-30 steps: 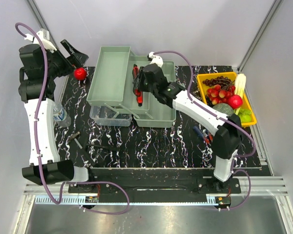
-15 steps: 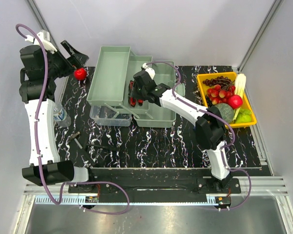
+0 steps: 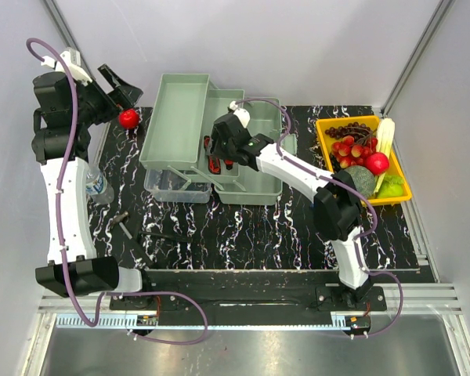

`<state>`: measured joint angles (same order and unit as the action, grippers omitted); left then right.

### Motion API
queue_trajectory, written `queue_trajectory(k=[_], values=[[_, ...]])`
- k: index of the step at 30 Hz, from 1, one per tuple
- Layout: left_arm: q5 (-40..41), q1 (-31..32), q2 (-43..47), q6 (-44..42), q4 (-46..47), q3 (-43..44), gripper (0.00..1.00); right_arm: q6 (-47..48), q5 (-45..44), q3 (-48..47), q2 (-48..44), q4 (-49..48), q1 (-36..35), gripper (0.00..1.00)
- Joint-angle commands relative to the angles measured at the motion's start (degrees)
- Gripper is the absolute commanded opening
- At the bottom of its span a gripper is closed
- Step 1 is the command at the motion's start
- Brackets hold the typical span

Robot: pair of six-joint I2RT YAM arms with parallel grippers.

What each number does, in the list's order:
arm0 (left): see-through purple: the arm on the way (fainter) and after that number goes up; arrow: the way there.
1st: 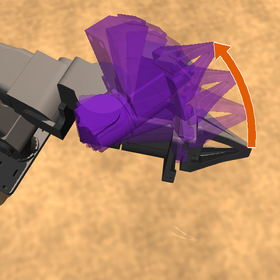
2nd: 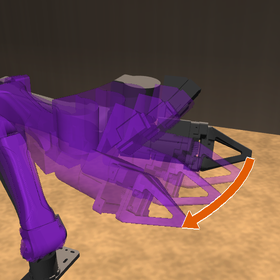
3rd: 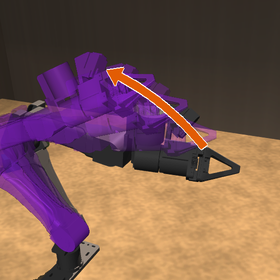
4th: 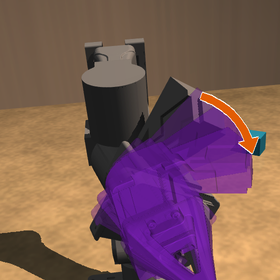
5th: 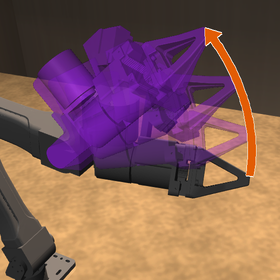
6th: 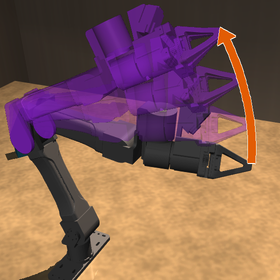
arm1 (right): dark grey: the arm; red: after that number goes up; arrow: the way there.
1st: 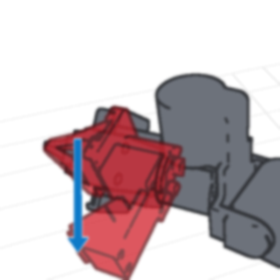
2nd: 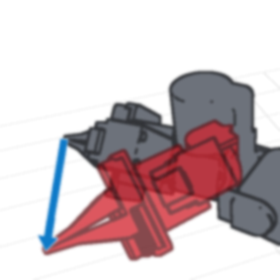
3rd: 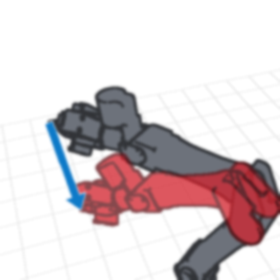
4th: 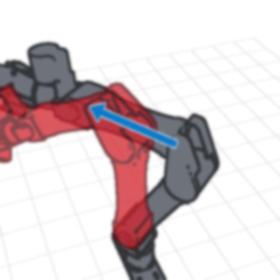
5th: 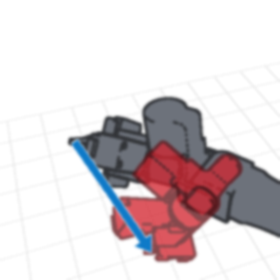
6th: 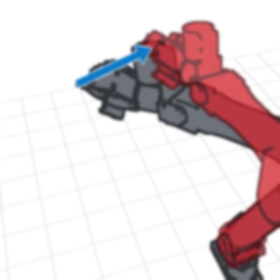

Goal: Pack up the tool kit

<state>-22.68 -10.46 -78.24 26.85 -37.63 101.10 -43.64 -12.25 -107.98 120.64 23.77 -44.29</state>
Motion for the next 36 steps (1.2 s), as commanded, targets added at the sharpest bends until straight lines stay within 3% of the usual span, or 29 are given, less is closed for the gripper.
queue_trajectory(k=[1, 6, 11, 14, 17, 22, 25, 32, 36], values=[[-0.79, -0.35, -0.07, 0.31, 2.56, 1.12, 0.99, 2.85, -4.00, 1.54, -6.72, -2.41, 0.35, 0.62], [-1.49, -0.35, -0.95, 1.27, 1.24, 3.57, 0.99, 7.59, -4.37, 7.16, -15.15, -4.51, 0.35, 0.60], [-4.30, -0.35, 1.24, 2.41, 3.79, 0.60, 0.99, 20.14, 7.65, 16.47, -27.00, -8.56, 0.35, 0.63], [-6.41, -0.18, 3.00, 2.59, 4.23, -1.77, 0.99, 30.60, 19.86, 23.49, -35.00, -10.58, -1.31, 0.69], [-6.77, 0.26, 5.81, 1.54, 4.58, -5.03, 0.99, 45.79, 22.19, 29.40, -40.30, -9.45, -8.24, 0.84], [-6.07, 0.44, 8.27, 2.42, 3.36, -8.64, 0.99, 48.73, 26.04, 28.80, -36.54, -3.65, -13.44, 0.89], [0.33, 0.44, 9.85, -0.04, -1.82, -7.94, 0.99, 48.91, 27.27, 31.86, -34.34, -9.60, -15.56, 0.89], [12.29, 0.44, 18.12, -0.57, -6.31, -15.14, 0.99, 48.65, 24.57, 31.25, -25.82, -14.52, -20.12, 0.86], [14.15, 0.44, 20.14, 0.21, -6.49, -18.83, 0.99, 49.61, 21.57, 30.82, -20.55, -15.33, -22.24, 0.85]])
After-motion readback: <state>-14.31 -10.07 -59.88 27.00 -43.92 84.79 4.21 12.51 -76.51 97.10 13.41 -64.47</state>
